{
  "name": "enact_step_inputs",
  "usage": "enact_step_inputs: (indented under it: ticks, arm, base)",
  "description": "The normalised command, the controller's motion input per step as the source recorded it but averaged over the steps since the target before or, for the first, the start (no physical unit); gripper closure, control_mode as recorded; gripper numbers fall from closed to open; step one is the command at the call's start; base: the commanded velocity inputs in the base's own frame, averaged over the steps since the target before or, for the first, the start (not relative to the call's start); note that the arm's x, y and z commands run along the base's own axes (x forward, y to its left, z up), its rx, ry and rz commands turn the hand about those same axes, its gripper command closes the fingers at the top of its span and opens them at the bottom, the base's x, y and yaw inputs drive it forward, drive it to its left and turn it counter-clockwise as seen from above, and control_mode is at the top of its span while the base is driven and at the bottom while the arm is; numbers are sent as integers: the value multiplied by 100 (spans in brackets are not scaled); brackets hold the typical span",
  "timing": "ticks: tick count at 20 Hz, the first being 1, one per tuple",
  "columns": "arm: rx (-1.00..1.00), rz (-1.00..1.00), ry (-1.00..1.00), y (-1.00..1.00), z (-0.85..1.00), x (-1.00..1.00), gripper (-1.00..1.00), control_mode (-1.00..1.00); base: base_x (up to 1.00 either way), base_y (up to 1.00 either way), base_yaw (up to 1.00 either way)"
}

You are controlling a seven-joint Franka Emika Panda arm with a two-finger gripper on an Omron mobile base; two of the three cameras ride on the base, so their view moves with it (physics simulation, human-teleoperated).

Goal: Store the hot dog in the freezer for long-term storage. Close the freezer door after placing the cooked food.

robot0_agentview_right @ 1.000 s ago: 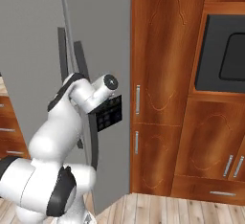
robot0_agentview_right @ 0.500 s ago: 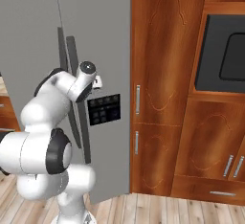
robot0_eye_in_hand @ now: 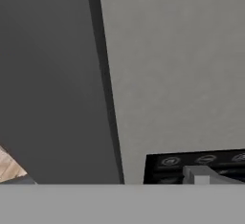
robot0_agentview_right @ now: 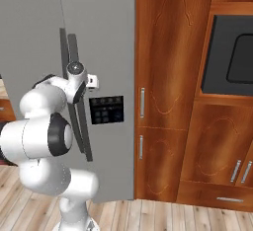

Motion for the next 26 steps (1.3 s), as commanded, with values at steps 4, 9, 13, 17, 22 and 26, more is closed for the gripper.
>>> enact_step_inputs:
  ticks: [4,9,13,17,22,26]
  arm:
    - [-6,-23,23,8,30,48,-100,-100]
    - [-4,-17,10,1,10,54,-100,-100]
    - [0,-7,0,0,0,59,-100,-100]
    - [0,-3,-3,0,0,51,-100,-100]
    - [0,-4,-6,0,0,62,-100,-100]
    - [-2,-6,-20,0,-1,61,-100,-100]
  base:
    - [0,0,0]
    - [0,0,0]
    - [0,0,0]
    - [0,0,0]
    - [0,0,0]
    - [0,0,0]
